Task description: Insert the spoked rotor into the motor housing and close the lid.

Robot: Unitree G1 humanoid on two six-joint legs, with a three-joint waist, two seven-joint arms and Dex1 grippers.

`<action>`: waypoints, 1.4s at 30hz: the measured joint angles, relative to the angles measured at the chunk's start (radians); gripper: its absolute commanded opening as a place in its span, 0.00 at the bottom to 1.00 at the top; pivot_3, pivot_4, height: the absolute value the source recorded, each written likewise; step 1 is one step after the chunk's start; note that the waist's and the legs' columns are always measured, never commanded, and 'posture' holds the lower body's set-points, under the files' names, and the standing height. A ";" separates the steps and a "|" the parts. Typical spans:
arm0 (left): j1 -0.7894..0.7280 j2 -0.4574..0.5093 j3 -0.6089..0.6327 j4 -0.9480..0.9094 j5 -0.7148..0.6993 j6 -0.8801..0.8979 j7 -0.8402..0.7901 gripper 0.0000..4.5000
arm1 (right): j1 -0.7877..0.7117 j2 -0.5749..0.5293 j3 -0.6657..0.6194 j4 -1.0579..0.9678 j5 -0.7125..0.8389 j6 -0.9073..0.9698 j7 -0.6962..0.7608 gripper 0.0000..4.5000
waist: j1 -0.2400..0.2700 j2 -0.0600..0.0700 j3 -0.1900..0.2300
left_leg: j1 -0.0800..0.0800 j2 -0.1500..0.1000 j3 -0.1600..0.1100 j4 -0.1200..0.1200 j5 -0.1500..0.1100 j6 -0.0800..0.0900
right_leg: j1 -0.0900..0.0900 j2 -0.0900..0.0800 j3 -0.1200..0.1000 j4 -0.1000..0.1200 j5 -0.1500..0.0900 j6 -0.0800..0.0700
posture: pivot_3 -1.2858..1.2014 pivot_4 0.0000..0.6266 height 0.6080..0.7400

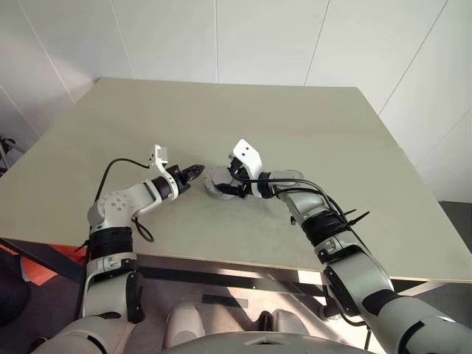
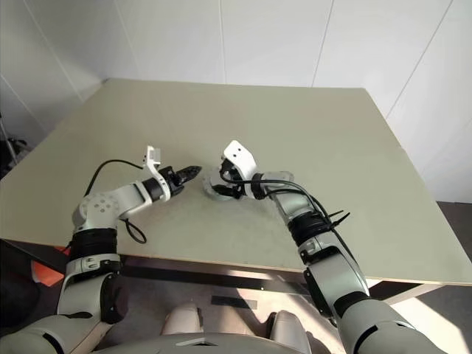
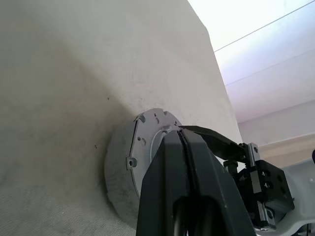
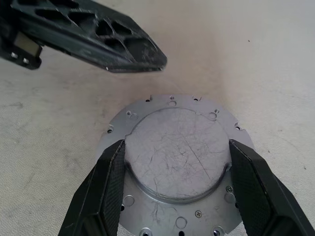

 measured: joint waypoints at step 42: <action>-0.069 0.012 -0.028 0.140 0.074 -0.030 -0.004 0.00 | -0.115 -0.051 -0.604 -0.009 0.376 0.909 -0.314 0.99 | 0.003 0.002 0.000 | 0.004 -0.001 0.000 -0.009 0.003 -0.005 | 0.000 0.000 0.000 -0.003 0.000 0.000 | 0.52 0.00 1.00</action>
